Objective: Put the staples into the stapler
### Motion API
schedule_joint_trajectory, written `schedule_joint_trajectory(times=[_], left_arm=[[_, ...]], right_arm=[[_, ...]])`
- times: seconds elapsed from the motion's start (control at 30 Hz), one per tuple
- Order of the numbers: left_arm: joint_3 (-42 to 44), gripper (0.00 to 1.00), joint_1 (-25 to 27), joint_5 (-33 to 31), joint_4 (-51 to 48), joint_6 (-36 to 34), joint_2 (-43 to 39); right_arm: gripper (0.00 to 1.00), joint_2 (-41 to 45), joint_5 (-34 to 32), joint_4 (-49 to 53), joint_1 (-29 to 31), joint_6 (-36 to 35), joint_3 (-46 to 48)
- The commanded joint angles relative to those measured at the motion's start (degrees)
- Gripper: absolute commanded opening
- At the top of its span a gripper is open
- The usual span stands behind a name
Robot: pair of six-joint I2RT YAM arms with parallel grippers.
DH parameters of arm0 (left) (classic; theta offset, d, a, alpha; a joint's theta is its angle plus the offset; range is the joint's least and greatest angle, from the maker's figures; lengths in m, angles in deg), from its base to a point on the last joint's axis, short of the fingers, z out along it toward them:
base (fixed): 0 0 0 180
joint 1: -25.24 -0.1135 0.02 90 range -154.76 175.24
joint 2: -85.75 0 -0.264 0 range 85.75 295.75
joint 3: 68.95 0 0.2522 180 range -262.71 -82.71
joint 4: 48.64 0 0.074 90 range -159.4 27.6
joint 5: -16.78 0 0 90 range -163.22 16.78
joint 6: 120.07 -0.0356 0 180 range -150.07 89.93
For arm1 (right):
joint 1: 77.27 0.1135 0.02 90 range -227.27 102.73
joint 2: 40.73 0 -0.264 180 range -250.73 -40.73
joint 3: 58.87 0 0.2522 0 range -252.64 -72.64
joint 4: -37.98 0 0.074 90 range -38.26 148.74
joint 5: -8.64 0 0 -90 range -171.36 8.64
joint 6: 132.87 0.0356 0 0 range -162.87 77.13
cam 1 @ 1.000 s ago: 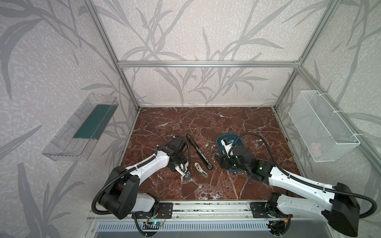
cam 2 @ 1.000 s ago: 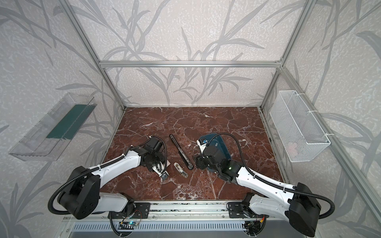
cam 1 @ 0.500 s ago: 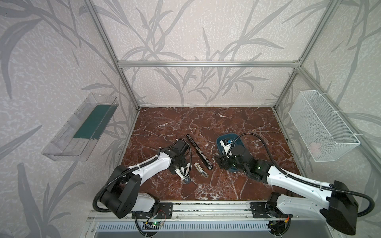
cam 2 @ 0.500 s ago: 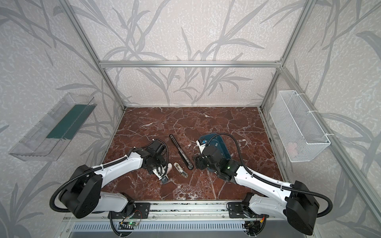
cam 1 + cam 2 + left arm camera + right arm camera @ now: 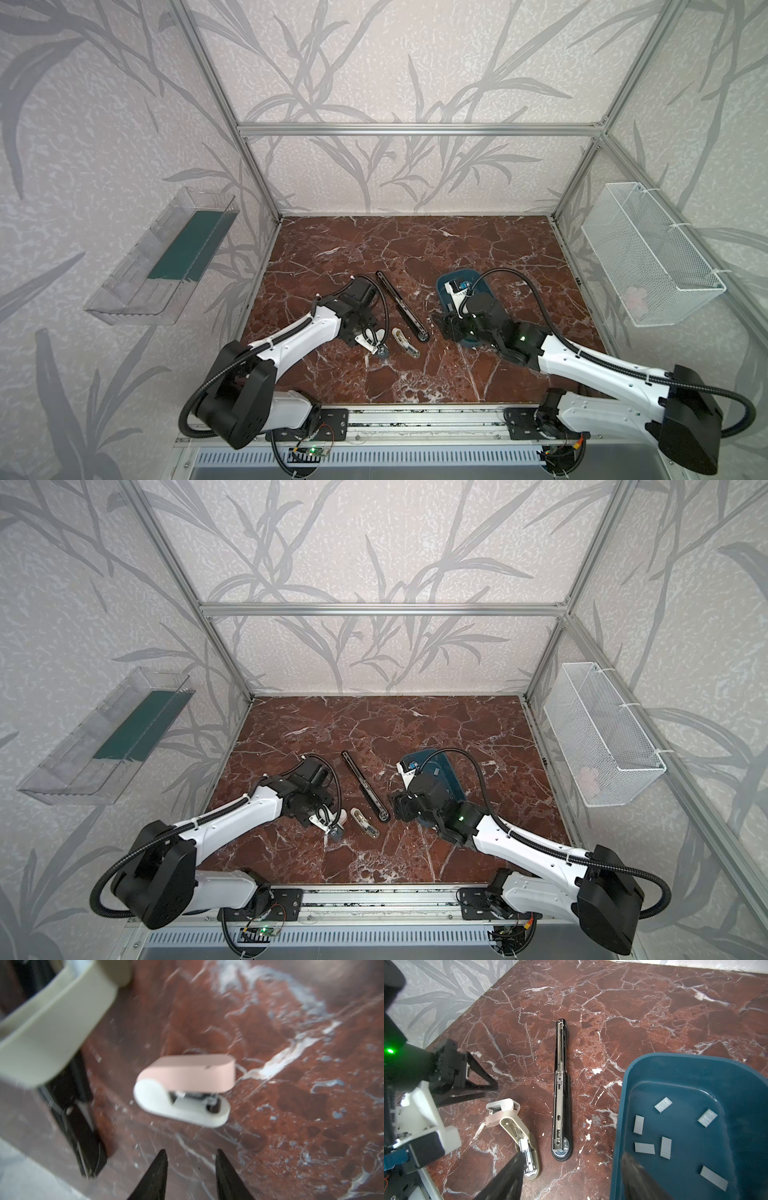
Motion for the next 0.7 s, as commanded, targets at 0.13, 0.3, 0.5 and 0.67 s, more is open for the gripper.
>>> schedule_joint_trajectory(times=[0.13, 0.3, 0.5, 0.67], left_arm=[[-7.2, 0.47, -1.4, 0.0, 9.4, 53.3, -10.1], [-15.6, 0.38, -1.5, -14.5, 12.3, 94.8, -10.2], [-6.5, 0.55, -1.9, -15.2, 14.1, 128.8, -19.3], [6.0, 0.5, -2.1, -7.2, 20.7, 130.1, -25.6]], right_arm=[[0.74, 4.9, -7.2, -7.3, -0.4, 3.6, 6.3], [0.71, 4.6, -1.0, -2.3, -0.3, 4.4, 3.4], [0.72, -4.0, 3.1, 9.9, 9.6, 4.8, -2.4], [0.75, -8.7, 0.6, 9.6, 20.4, 7.8, -2.5]])
